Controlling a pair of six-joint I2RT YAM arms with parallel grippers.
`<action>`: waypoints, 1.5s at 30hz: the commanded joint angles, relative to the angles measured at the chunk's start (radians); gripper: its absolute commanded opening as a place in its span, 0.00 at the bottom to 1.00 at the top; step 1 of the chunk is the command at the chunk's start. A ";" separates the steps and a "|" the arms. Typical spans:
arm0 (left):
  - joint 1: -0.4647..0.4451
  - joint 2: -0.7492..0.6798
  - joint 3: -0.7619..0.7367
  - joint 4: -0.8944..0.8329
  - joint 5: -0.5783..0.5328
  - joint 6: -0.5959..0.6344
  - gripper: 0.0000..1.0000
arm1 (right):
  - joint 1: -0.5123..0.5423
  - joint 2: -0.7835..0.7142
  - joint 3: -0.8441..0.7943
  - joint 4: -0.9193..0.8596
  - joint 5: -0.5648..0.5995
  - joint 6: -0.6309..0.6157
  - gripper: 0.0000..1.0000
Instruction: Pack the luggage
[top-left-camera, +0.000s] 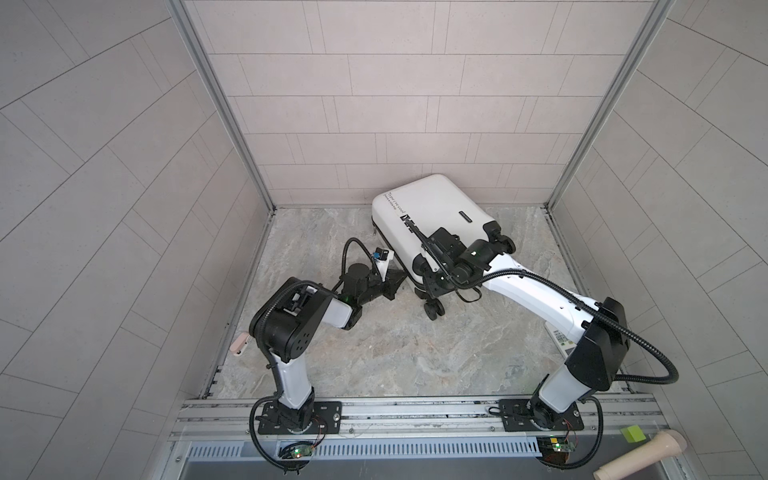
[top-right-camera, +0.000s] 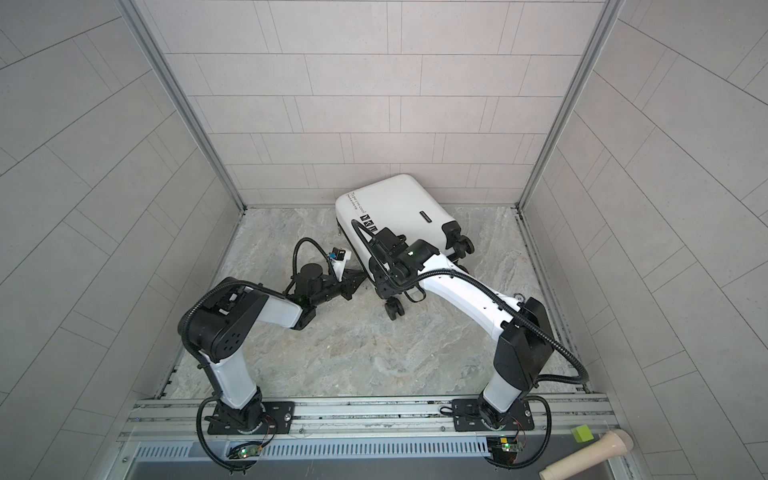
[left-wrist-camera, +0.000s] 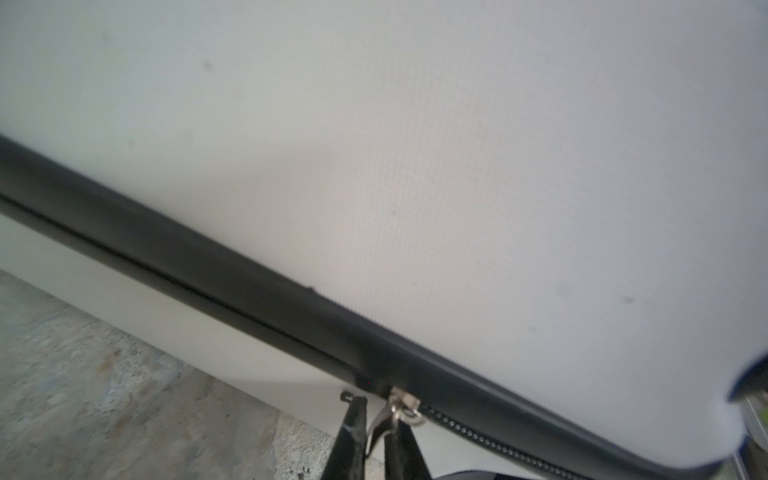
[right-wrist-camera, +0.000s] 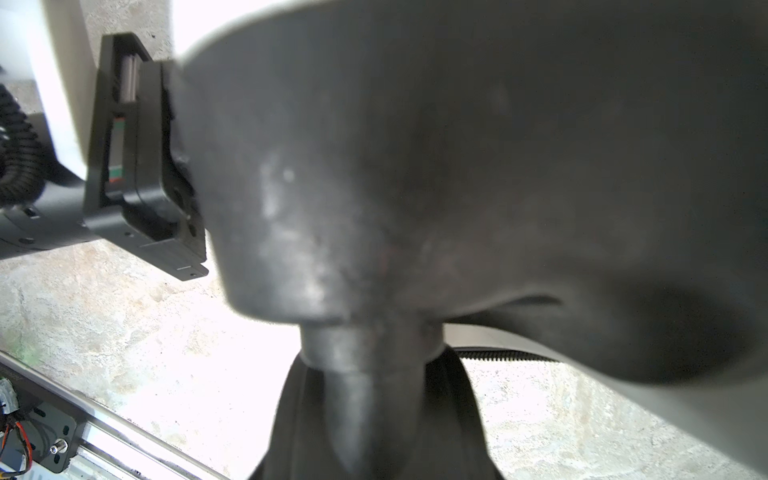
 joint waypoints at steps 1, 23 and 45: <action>-0.005 -0.035 0.009 0.032 0.019 0.000 0.04 | 0.008 -0.046 0.003 -0.003 -0.017 0.026 0.31; -0.060 -0.243 0.021 -0.405 -0.028 0.168 0.00 | 0.008 -0.021 0.165 -0.022 -0.006 0.019 0.00; -0.217 -0.393 -0.042 -0.418 -0.128 0.145 0.00 | 0.000 0.032 0.180 -0.002 0.031 0.011 0.00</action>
